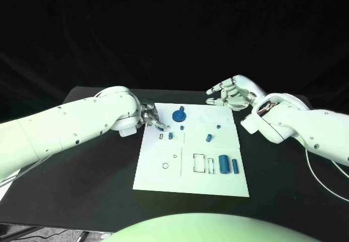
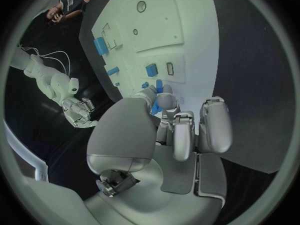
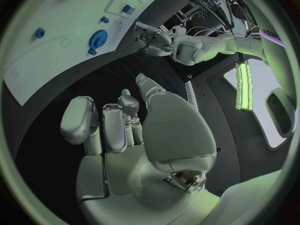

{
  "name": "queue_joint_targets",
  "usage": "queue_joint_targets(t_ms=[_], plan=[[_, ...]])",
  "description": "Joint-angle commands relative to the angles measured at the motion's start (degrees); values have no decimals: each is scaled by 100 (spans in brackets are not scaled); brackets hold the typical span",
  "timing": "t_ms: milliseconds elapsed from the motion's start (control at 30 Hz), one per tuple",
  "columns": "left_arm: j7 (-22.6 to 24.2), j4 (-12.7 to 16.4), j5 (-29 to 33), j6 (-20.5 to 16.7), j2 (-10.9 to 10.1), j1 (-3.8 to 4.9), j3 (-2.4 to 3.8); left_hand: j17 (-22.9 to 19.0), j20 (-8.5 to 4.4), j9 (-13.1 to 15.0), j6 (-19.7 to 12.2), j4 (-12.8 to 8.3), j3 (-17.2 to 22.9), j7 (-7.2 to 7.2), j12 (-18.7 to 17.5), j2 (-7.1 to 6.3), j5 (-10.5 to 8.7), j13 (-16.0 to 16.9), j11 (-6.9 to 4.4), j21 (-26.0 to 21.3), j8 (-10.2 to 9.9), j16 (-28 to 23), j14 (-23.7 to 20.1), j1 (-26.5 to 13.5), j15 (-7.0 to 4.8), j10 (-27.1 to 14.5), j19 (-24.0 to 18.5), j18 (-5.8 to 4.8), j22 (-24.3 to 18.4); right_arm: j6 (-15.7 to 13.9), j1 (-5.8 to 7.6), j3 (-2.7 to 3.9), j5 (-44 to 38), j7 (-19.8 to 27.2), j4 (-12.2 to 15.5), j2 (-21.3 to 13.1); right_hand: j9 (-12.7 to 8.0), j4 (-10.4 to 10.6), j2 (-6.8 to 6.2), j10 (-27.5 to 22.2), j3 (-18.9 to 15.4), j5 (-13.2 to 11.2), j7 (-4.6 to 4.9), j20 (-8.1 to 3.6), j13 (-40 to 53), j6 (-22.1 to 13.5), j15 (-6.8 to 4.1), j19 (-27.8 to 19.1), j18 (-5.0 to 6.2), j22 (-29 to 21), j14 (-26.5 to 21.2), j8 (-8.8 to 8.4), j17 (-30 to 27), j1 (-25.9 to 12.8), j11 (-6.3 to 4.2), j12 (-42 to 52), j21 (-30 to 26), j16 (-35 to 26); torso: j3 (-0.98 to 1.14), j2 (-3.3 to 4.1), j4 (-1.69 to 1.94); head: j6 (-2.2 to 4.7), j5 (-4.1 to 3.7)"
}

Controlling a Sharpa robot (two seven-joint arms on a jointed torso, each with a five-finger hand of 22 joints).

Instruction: Assemble the parts on the task board

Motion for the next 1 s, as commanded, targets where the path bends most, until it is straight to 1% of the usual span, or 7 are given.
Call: queue_joint_targets(t_ms=[33,100,367,500,833,967,1000], plan=[[-150,-19,-10,97,31,-22,-13,1507,39,9,33,-693,723,0,8,4,20,1,3,16,30,17,581,27,27,32,73,-61,392,74,-9,0,-23,22,1,8,-3,4,54,-2,-39,22,2,24,1,-8,46,-12,98,5,254,-7,-6,-14,-11,33,-36,-21,-6,4,7,2,-14],[-172,-45,-43,164,48,-44,-23,1507,39,9,32,-693,725,0,5,3,20,-4,3,18,30,17,581,25,26,31,74,-61,394,76,-11,0,-27,22,2,9,-3,4,54,-2,-39,22,2,24,1,-8,46,-12,98,5,254,-7,-6,-14,-11,33,-36,-21,-1,9,7,-5,-12],[-212,-111,-141,312,113,-126,-39,1507,39,10,33,-695,733,-1,4,1,20,-6,2,22,30,17,581,23,26,31,76,-62,398,80,-17,0,-32,26,9,7,-3,4,54,-2,-39,22,2,24,1,-8,46,-12,98,5,254,-7,-6,-14,-11,33,-36,-21,0,8,5,-25,-9],[-222,-146,-191,364,141,-145,-43,1507,39,10,33,-695,733,-1,4,1,20,-6,2,22,30,17,581,23,26,31,76,-62,398,83,-18,0,-31,28,12,5,-3,4,54,-2,-39,22,2,24,1,-8,46,-12,98,5,254,-7,-6,-14,-11,33,-36,-21,0,6,4,-43,-5],[-227,-201,-253,403,198,-187,-48,1507,38,12,33,-699,746,-2,9,-3,19,-1,0,17,31,17,581,19,24,35,75,-61,395,83,-22,0,-29,36,17,7,-3,4,54,-2,-39,22,2,24,1,-8,46,-12,98,5,254,-7,-6,-14,-11,33,-36,-21,0,3,8,-56,-12],[-230,-185,-321,412,192,-194,-47,1507,38,12,33,-699,746,-2,9,-3,19,-1,0,17,31,17,581,19,24,35,75,-61,395,78,-23,0,-29,43,19,6,-3,4,54,-2,-39,22,2,24,1,-8,46,-12,98,5,254,-7,-6,-14,-11,33,-36,-21,2,6,1,-55,-3],[-233,-181,-337,425,187,-195,-46,1507,38,12,33,-699,746,-2,9,-3,19,-1,0,17,31,17,581,19,24,35,75,-61,395,78,-23,0,-28,43,18,5,-3,4,54,-2,-39,22,2,24,1,-8,46,-12,98,5,254,-7,-6,-14,-11,33,-36,-21,-1,8,0,-54,-3]])
